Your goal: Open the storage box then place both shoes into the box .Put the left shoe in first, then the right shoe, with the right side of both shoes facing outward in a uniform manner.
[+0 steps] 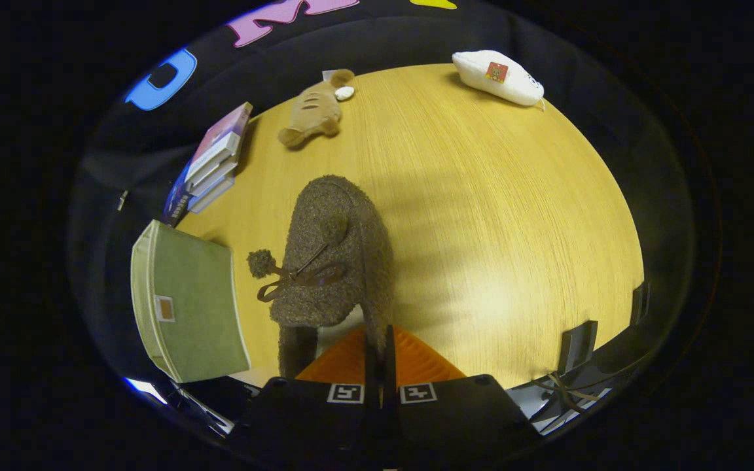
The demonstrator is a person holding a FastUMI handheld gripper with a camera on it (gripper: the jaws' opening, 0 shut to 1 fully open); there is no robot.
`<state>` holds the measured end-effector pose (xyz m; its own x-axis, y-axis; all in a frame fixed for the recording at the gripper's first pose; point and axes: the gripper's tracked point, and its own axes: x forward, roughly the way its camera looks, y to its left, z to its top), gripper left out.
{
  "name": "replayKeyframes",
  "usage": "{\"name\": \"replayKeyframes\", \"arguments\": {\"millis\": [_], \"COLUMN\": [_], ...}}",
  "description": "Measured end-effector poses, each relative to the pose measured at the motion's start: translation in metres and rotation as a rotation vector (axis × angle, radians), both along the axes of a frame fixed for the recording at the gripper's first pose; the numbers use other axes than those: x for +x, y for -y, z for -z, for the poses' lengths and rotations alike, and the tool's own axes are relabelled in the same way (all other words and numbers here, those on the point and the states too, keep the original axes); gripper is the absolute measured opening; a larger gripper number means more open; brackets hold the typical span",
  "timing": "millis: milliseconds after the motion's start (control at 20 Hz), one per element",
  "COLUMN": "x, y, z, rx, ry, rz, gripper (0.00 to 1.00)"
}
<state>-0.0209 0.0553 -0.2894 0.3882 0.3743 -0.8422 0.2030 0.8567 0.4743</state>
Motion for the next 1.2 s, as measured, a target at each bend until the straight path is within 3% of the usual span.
{"name": "replayKeyframes", "arguments": {"millis": [600, 850, 1200], "x": [0.030, 0.035, 0.034], "y": [-0.136, -0.200, -0.259], "z": [-0.160, -0.182, -0.167], "rx": [0.220, 0.278, 0.214], "ry": [0.160, 0.135, 0.057], "rz": [-0.083, -0.121, -0.171], "gripper": [0.05, 0.05, 0.05]}}
